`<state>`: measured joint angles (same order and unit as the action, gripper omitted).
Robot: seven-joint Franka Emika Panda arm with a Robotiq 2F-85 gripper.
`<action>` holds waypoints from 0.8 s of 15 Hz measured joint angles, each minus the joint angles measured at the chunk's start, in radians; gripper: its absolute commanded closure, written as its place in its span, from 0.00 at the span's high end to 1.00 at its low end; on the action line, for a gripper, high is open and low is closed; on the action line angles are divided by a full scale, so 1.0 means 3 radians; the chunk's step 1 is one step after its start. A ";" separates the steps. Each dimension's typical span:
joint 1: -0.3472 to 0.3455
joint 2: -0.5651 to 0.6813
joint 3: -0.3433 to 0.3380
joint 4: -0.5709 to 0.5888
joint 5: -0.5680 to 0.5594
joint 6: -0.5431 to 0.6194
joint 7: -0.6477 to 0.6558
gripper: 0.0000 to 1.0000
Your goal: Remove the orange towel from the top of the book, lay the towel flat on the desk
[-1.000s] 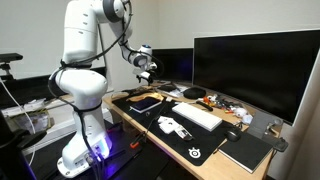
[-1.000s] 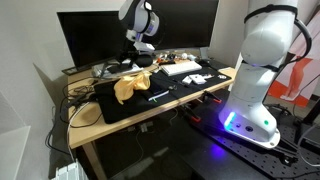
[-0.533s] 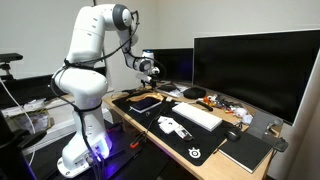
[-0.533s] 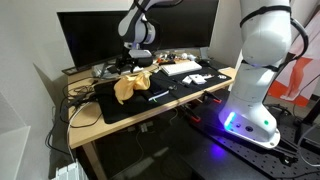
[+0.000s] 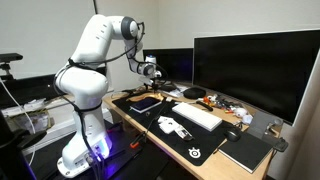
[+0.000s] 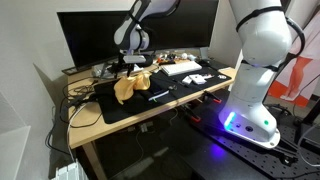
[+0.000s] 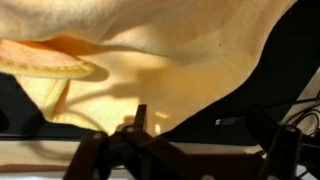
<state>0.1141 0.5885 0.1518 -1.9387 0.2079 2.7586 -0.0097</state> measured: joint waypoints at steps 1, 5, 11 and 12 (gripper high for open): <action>0.0018 0.0070 -0.0011 0.0071 -0.0019 -0.0009 0.0046 0.98; 0.0099 0.0299 -0.0063 0.0313 -0.0084 -0.0066 0.0162 0.60; 0.0166 0.0374 -0.0072 0.0428 -0.0160 -0.0083 0.0192 0.14; 0.0175 0.0374 -0.0072 0.0429 -0.0167 -0.0086 0.0192 0.05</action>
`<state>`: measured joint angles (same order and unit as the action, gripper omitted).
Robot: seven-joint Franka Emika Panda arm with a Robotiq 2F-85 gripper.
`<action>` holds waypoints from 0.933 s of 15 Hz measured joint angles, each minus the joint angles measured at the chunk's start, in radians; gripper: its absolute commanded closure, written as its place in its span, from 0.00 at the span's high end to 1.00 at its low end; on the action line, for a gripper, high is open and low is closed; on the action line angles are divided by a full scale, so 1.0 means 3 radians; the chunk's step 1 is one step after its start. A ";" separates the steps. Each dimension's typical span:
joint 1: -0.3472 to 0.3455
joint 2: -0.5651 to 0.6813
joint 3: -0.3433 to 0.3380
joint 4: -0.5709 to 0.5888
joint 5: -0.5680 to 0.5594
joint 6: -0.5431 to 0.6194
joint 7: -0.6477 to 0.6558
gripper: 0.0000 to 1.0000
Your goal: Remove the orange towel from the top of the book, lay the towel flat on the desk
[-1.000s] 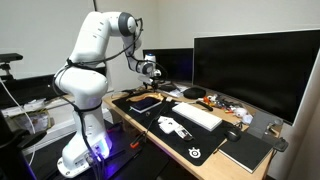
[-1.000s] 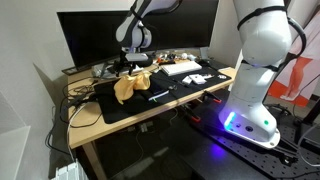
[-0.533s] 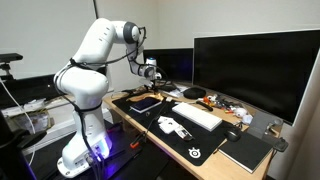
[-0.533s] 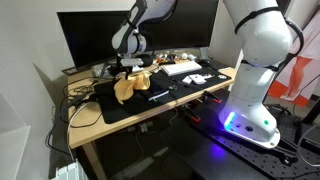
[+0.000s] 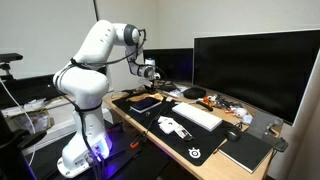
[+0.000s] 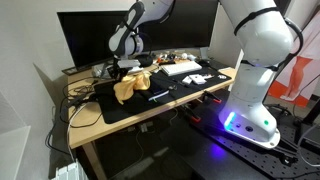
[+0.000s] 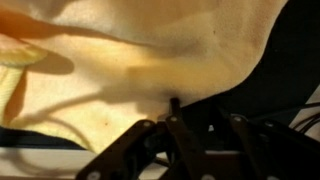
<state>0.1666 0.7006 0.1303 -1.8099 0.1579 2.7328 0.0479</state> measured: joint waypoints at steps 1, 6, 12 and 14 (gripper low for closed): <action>0.0006 0.0000 0.0000 0.0000 -0.0011 -0.0011 0.0000 0.01; 0.0020 -0.0042 0.0001 -0.0047 -0.0125 -0.0062 -0.0006 0.00; 0.0036 -0.0245 0.0095 -0.0222 -0.0132 -0.0060 -0.0026 0.00; 0.0069 -0.0287 0.0110 -0.0231 -0.0139 -0.0058 -0.0026 0.00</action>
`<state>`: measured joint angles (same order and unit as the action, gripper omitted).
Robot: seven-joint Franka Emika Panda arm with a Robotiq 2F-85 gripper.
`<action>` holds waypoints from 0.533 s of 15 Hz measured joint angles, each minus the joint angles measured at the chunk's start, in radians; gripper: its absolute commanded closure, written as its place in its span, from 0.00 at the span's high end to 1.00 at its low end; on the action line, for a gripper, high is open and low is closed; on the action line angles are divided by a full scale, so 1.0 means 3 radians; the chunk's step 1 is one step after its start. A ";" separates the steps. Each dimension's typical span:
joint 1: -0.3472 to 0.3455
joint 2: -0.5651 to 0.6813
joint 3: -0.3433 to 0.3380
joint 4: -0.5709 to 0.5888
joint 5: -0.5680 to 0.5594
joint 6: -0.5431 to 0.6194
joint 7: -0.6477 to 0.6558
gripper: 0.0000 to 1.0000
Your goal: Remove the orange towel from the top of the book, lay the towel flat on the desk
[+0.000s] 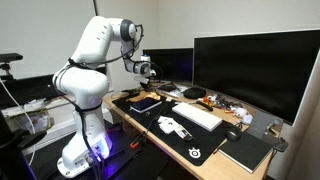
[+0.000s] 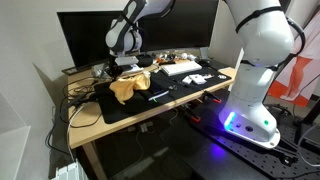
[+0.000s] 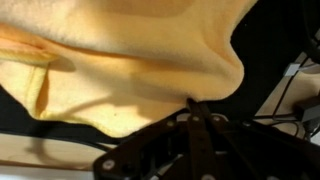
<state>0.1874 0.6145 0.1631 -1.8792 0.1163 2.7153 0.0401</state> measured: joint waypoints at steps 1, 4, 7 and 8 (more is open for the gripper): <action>0.0020 -0.0010 -0.0001 0.0001 -0.0016 0.0003 0.0000 0.00; 0.0048 -0.0010 -0.0014 0.0008 -0.0108 0.0038 0.0001 0.00; 0.0051 0.0014 -0.0034 0.0038 -0.0148 0.0096 0.0001 0.00; 0.0050 0.0028 -0.0036 0.0057 -0.0149 0.0108 0.0001 0.00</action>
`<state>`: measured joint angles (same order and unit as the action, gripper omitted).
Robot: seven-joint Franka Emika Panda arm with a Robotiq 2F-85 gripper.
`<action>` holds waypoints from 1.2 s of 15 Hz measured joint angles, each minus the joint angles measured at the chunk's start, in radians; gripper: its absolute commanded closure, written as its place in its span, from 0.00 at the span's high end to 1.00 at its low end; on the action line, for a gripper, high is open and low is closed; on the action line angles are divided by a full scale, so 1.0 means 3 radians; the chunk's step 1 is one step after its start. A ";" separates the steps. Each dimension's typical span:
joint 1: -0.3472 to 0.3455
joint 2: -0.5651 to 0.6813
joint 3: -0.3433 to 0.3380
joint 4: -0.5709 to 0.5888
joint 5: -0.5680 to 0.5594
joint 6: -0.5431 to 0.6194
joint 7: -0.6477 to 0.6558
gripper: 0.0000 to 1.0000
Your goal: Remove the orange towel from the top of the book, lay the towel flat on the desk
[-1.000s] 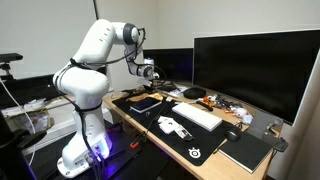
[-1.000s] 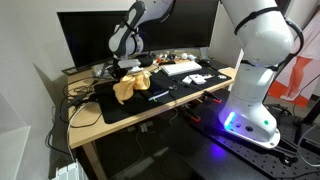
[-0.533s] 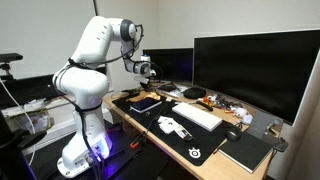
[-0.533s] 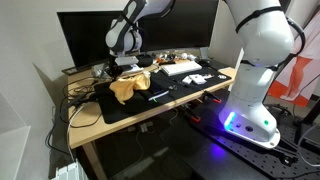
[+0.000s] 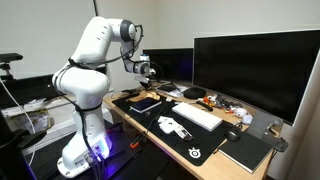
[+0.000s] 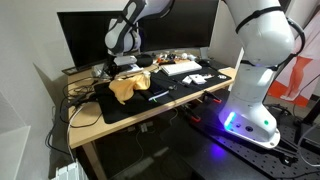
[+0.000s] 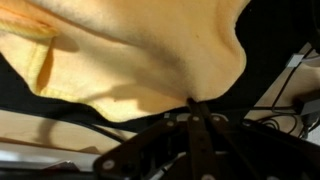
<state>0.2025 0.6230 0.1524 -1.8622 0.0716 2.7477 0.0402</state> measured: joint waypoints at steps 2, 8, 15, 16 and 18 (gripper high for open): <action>0.0001 0.0025 0.0002 0.0048 0.0000 0.0005 0.0000 0.00; 0.0049 0.0060 0.0035 0.0197 0.0000 0.0005 0.0000 0.00; 0.0128 0.0166 0.0028 0.0411 -0.0002 0.0005 0.0001 0.00; 0.0135 0.0189 0.0025 0.0449 -0.0002 0.0005 0.0002 0.00; 0.0141 0.0236 0.0024 0.0523 -0.0002 0.0005 0.0002 0.00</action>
<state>0.2446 0.6938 0.1596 -1.7054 0.0711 2.7493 0.0408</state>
